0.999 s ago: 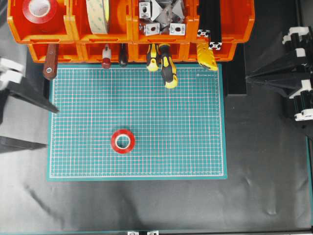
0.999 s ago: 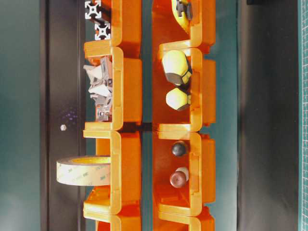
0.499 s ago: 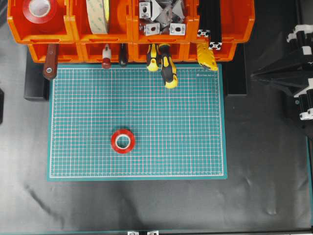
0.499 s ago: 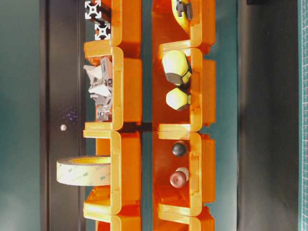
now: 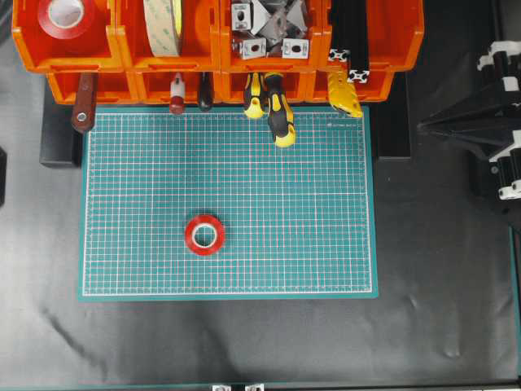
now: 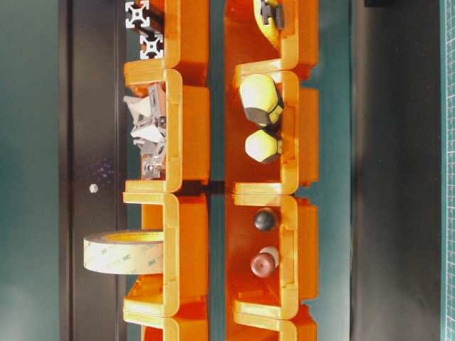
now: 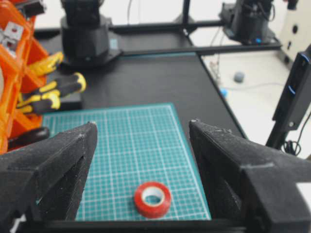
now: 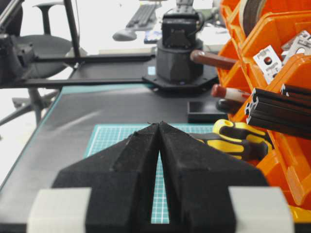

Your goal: Pick vinyl tape from container rack with left arm.

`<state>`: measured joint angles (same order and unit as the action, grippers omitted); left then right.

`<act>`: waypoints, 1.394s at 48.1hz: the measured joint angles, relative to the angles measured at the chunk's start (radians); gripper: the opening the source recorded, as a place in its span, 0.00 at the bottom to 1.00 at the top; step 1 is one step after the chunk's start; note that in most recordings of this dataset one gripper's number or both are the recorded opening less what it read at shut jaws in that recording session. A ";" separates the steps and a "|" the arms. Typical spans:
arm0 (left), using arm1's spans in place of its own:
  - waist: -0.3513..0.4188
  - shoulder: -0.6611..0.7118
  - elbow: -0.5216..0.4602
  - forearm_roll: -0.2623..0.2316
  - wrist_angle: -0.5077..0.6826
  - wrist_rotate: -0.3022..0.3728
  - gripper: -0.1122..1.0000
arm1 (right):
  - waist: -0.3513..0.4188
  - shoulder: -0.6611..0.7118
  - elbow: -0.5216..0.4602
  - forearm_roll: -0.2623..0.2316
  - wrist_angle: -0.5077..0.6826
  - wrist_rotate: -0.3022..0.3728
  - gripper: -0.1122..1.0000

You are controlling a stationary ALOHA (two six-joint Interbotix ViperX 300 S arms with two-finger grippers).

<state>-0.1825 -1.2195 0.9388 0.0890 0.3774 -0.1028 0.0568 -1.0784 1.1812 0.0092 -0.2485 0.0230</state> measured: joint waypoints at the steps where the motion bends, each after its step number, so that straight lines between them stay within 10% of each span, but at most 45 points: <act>1: 0.000 0.000 0.003 0.000 -0.006 -0.002 0.76 | -0.002 -0.002 0.000 0.000 0.002 0.000 0.11; 67: 0.000 -0.005 0.055 -0.003 -0.106 -0.003 0.76 | 0.000 -0.005 0.003 0.002 -0.002 0.000 0.11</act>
<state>-0.1825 -1.2241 0.9940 0.0859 0.2715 -0.1058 0.0568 -1.0830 1.1842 0.0107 -0.2500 0.0230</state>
